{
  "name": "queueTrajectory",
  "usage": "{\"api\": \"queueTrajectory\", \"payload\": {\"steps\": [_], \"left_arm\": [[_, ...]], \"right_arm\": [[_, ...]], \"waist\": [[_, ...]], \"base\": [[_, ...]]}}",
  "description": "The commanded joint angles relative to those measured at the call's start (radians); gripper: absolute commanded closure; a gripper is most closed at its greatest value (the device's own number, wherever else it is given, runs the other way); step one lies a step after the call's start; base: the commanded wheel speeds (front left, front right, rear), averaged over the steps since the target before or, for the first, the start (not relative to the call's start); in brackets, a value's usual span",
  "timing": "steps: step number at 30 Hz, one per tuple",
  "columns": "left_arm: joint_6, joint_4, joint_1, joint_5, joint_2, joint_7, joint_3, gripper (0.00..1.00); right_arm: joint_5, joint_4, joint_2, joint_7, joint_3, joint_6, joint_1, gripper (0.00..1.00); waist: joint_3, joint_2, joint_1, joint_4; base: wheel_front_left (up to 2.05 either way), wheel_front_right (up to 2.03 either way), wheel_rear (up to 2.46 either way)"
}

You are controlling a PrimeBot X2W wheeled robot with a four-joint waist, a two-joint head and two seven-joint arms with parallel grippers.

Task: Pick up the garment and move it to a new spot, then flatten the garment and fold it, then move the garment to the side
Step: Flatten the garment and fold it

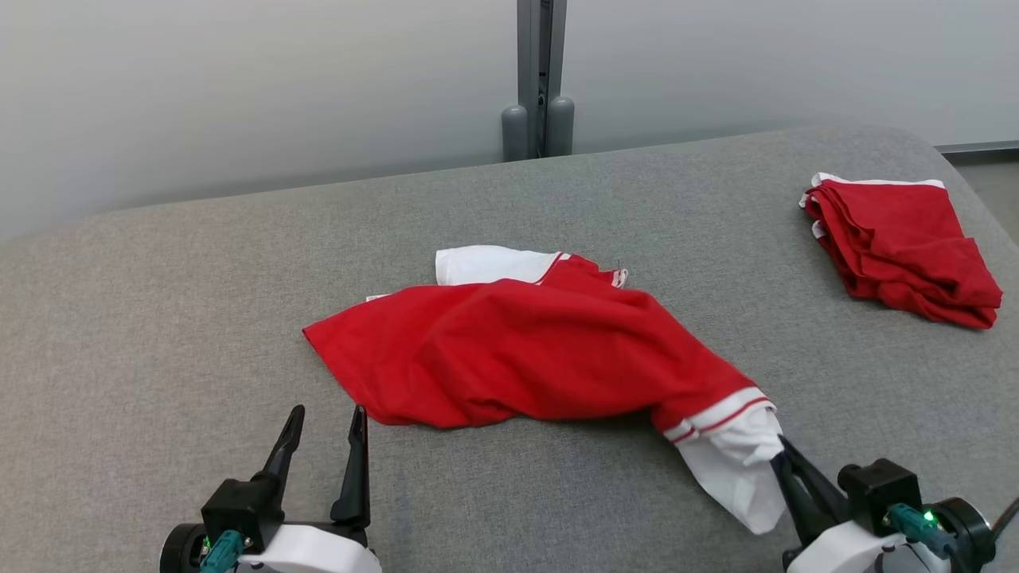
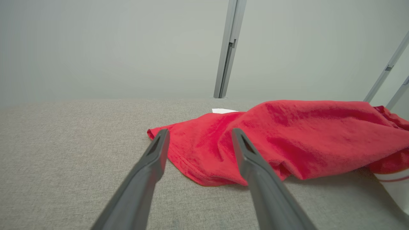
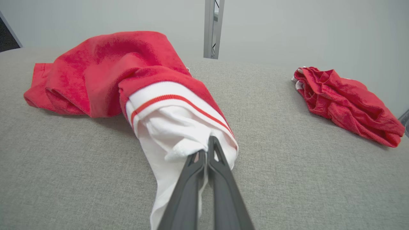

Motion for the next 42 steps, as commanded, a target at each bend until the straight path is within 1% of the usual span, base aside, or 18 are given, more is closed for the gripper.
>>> {"api": "queueTrajectory", "payload": {"steps": [1,2,3,4,5,6,11,15,16,17,20,23,27,32,36,42], "left_arm": [[-0.002,0.002,-0.014,0.001,0.005,-0.005,0.003,0.00],[-0.004,0.003,-0.016,0.002,0.004,-0.005,0.002,0.00],[-0.004,0.004,-0.019,0.004,0.004,-0.005,0.002,0.00],[-0.004,0.004,-0.021,0.004,0.005,-0.005,0.002,0.00],[-0.004,0.004,-0.021,0.005,0.005,-0.005,0.003,0.00],[-0.003,0.005,-0.021,0.006,0.004,-0.005,0.003,0.00],[-0.002,0.006,-0.020,0.006,0.004,-0.005,0.007,0.00],[-0.002,0.007,-0.014,0.006,0.004,-0.005,0.010,0.00],[-0.002,0.007,-0.014,0.006,0.004,-0.005,0.010,0.00],[-0.002,0.007,-0.013,0.005,0.004,-0.005,0.010,0.00],[-0.001,0.009,-0.015,0.002,0.005,-0.005,0.003,0.00],[-0.003,0.008,-0.030,-0.003,0.005,-0.005,-0.005,0.00],[-0.004,0.005,-0.049,-0.003,0.004,-0.005,-0.011,0.00],[-0.001,0.006,-0.071,-0.013,0.004,-0.005,-0.023,0.00],[0.001,0.006,-0.090,-0.016,0.004,-0.005,-0.033,0.00],[0.009,0.006,-0.107,-0.030,0.004,-0.005,-0.048,0.00]], "right_arm": [[-0.012,-0.006,-0.013,0.011,0.005,0.000,0.011,1.00],[-0.010,-0.004,-0.014,0.019,0.011,0.000,0.017,1.00],[-0.001,-0.002,-0.013,0.029,0.020,0.000,0.024,0.78],[0.007,-0.002,-0.014,0.034,0.028,0.000,0.027,0.60],[0.016,-0.006,-0.016,0.036,0.033,0.000,0.028,0.32],[0.025,-0.010,-0.020,0.043,0.039,0.000,0.032,0.00],[0.050,-0.063,-0.057,0.072,0.027,0.000,0.066,0.00],[0.091,-0.163,-0.073,0.105,-0.015,0.000,0.091,0.00],[0.091,-0.163,-0.073,0.105,-0.015,0.000,0.091,0.00],[0.103,-0.189,-0.076,0.109,-0.028,0.000,0.093,0.00],[0.126,-0.241,-0.080,0.126,-0.063,0.000,0.065,0.00],[0.135,-0.242,-0.090,0.151,-0.052,0.000,0.004,0.00],[0.152,-0.176,-0.126,0.179,-0.004,0.000,-0.125,0.00],[0.171,-0.018,-0.178,0.221,0.086,0.000,-0.295,0.00],[0.206,0.109,-0.218,0.263,0.186,0.000,-0.411,0.00],[0.319,0.243,-0.255,0.326,0.349,0.000,-0.550,0.00]], "waist": [[0.004,-0.0001,0.0000,0.001],[0.005,-0.0001,0.0000,0.002],[0.007,-0.0001,0.0000,0.004],[0.008,-0.0001,0.0000,0.006],[0.009,-0.0001,0.0000,0.009],[0.010,-0.0001,0.0000,0.012],[0.009,-0.0001,0.0000,0.031],[0.003,-0.0001,0.0000,0.041],[0.003,-0.0001,0.0000,0.041],[0.002,-0.0001,0.0000,0.044],[0.001,-0.0001,0.0000,0.054],[0.009,-0.0001,0.0000,0.073],[0.032,-0.0001,0.0000,0.108],[0.065,-0.0001,0.0000,0.170],[0.091,-0.0001,0.0000,0.219],[0.120,-0.0001,0.0000,0.280]], "base": [[0.00,0.00,0.00],[0.00,0.00,0.00],[0.00,0.00,0.00],[0.00,0.00,0.00],[0.00,0.00,0.00],[0.00,0.00,0.00],[0.00,0.00,0.00],[0.00,0.00,0.00],[0.00,0.00,0.00],[0.00,0.00,0.00],[0.00,0.00,0.00],[0.00,0.00,0.00],[0.00,0.00,0.00],[0.00,0.00,0.00],[0.00,0.00,0.00],[0.00,0.00,0.00]]}}
